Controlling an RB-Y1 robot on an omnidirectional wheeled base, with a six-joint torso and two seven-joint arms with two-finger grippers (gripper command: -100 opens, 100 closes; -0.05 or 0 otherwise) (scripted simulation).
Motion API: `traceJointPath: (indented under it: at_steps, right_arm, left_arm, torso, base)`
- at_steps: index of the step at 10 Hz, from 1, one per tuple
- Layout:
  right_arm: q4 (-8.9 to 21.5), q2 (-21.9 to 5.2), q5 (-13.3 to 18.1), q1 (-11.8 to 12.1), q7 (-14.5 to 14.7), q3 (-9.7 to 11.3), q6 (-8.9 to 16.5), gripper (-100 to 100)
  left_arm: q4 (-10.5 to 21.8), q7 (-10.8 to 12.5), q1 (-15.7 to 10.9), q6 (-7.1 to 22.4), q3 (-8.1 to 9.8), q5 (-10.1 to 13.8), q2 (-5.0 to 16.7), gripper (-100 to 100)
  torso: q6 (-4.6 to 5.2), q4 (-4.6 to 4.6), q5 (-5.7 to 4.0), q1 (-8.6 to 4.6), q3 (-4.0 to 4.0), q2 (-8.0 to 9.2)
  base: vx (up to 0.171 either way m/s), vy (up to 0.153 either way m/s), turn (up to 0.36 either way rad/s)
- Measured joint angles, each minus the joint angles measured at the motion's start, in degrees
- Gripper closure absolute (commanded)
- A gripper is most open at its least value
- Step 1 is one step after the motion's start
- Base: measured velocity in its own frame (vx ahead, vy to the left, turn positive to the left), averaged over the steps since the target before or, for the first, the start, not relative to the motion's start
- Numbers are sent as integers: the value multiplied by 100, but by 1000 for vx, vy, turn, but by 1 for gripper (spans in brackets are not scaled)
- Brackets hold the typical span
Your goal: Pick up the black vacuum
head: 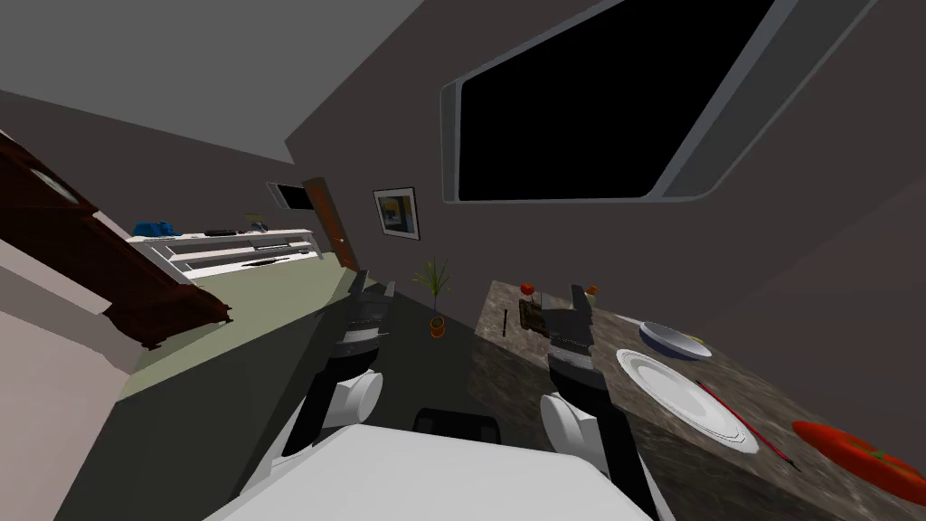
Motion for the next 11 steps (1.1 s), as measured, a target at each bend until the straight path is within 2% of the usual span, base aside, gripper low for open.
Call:
traceJointPath:
  at_steps: [3, 6, 8, 11]
  right_arm:
    - [-63, -402, -253, 280, -299, -204, 400, -100]
    - [47, -735, -603, 554, -729, -501, 888, -100]
    - [70, -900, -777, 785, -979, -631, 1036, -100]
    - [78, -1176, -1116, 1063, -1407, -920, 1506, -100]
  left_arm:
    - [0, 0, 0, 0, -1, 0, -1, 0]
    - [0, 0, 0, 0, -1, 0, -1, 0]
    - [0, 0, 0, 0, -1, 0, -1, 0]
    - [0, 0, 0, 0, -1, 0, -1, 0]
  torso:
    - [0, 1, 11, 49, 2, 3]
    - [-1, 1, 13, 57, 2, 4]
    - [0, -1, 8, 35, -2, -3]
    - [0, -1, 8, 35, -3, -5]
  base:
    - [-2, 133, 51]
    - [-2, 133, 40]
    - [28, 110, 47]
    - [31, 109, 27]
